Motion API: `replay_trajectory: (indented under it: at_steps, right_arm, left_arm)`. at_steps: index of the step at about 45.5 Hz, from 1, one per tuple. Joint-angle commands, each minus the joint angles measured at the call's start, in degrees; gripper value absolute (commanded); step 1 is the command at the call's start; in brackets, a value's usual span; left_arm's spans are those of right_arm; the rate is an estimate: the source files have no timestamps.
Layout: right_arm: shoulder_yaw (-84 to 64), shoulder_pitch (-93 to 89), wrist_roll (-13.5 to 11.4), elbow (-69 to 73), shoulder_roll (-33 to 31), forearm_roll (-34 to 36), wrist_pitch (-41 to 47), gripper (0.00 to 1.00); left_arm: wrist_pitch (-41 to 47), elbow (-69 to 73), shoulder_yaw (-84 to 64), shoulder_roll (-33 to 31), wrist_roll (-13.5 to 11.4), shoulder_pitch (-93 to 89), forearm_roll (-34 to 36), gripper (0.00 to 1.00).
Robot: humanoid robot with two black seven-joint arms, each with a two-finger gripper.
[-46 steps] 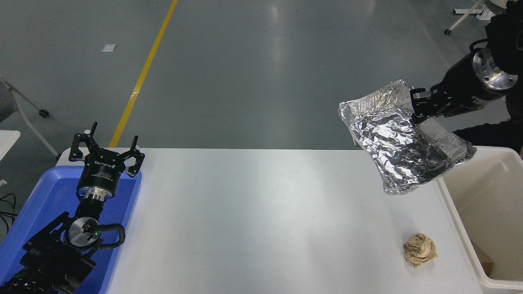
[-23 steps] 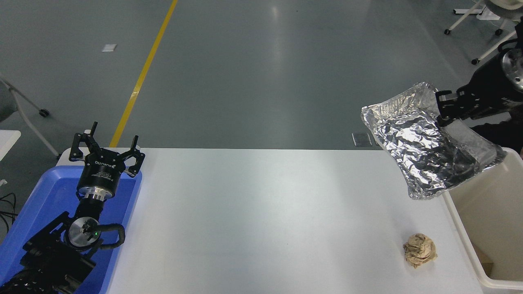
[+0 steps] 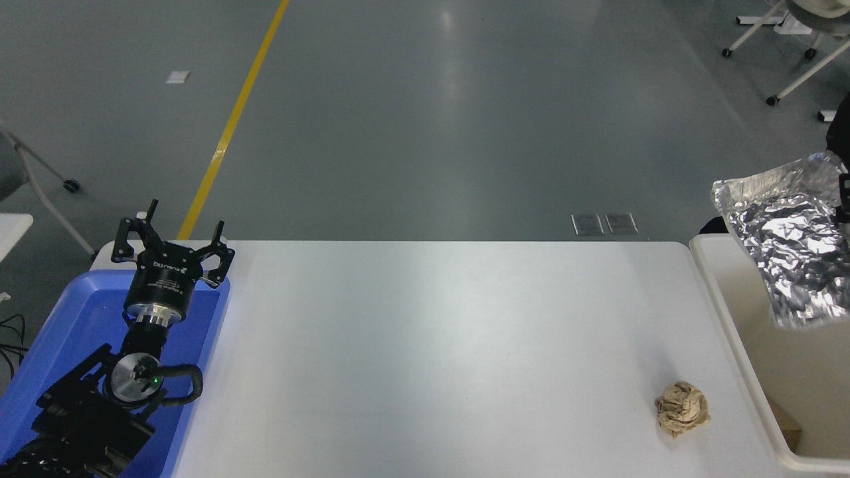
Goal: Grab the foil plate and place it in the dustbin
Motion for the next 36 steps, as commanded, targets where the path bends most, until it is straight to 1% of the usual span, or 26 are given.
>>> replay_trajectory:
  at_steps: [1,10,16,23,25,27,28,29,30,31,32,33,34,36]
  right_arm:
    - [8.1,-20.1,1.8,-11.6,0.4,-1.1,-8.4,0.0]
    - [10.2,-35.1,1.6,-22.3,6.8,-1.1,-16.8,0.0]
    - [10.6,-40.2,0.9,-26.0,10.6,-1.1,-19.7,0.0]
    - [11.0,-42.7,-1.5,-27.3,13.5,-1.1,-22.3,0.0]
    - [11.4,-43.0,-2.7,-27.3,14.0,-1.1,-23.0,0.0]
    - [11.8,-43.4,-3.4,-27.3,14.5,-1.1,-23.6,0.0]
    - [12.1,-43.5,-3.8,-27.3,14.7,-1.1,-24.0,0.08]
    - [12.5,-43.7,-4.0,-27.3,14.8,-1.1,-24.6,0.14]
    - [12.9,-43.9,-4.2,-27.3,14.9,-1.1,-24.9,0.17]
    - [13.3,-44.1,-4.6,-27.4,15.0,-1.1,-25.1,0.23]
    - [13.5,-44.4,-4.7,-27.4,15.0,-1.1,-25.1,0.38]
    - [13.8,-44.5,-5.1,-27.4,15.0,-1.1,-25.2,0.73]
    - [13.9,-44.5,-5.4,-27.3,15.0,-1.1,-25.4,1.0]
    - [14.1,-44.6,-5.8,-27.3,15.0,-1.1,-25.4,1.0]
  left_arm:
    - [0.0,0.0,-0.1,0.0,0.0,0.0,0.0,1.0]
    - [0.0,0.0,-0.1,0.1,0.0,0.0,0.0,1.0]
    - [0.0,0.0,-0.1,0.1,0.0,0.0,0.0,1.0]
    - [0.0,0.0,-0.1,0.0,0.0,0.0,0.0,1.0]
    - [0.0,0.0,-0.1,0.0,0.0,0.0,0.0,1.0]
    - [0.0,0.0,-0.1,0.1,0.0,0.0,0.0,1.0]
    - [0.0,0.0,-0.1,0.1,0.0,0.0,0.0,1.0]
    - [0.0,0.0,-0.1,0.1,0.0,-0.1,0.0,1.0]
    - [0.0,0.0,-0.1,0.1,0.0,-0.1,0.0,1.0]
    - [0.0,0.0,-0.1,0.1,0.0,-0.1,0.0,1.0]
    - [0.0,0.0,-0.1,0.1,0.0,-0.1,0.0,1.0]
    - [0.0,0.0,-0.1,0.0,0.0,-0.1,0.0,1.0]
    - [0.0,0.0,-0.1,0.1,0.0,-0.1,0.0,1.0]
    - [0.0,0.0,-0.1,0.0,0.0,0.0,0.0,1.0]
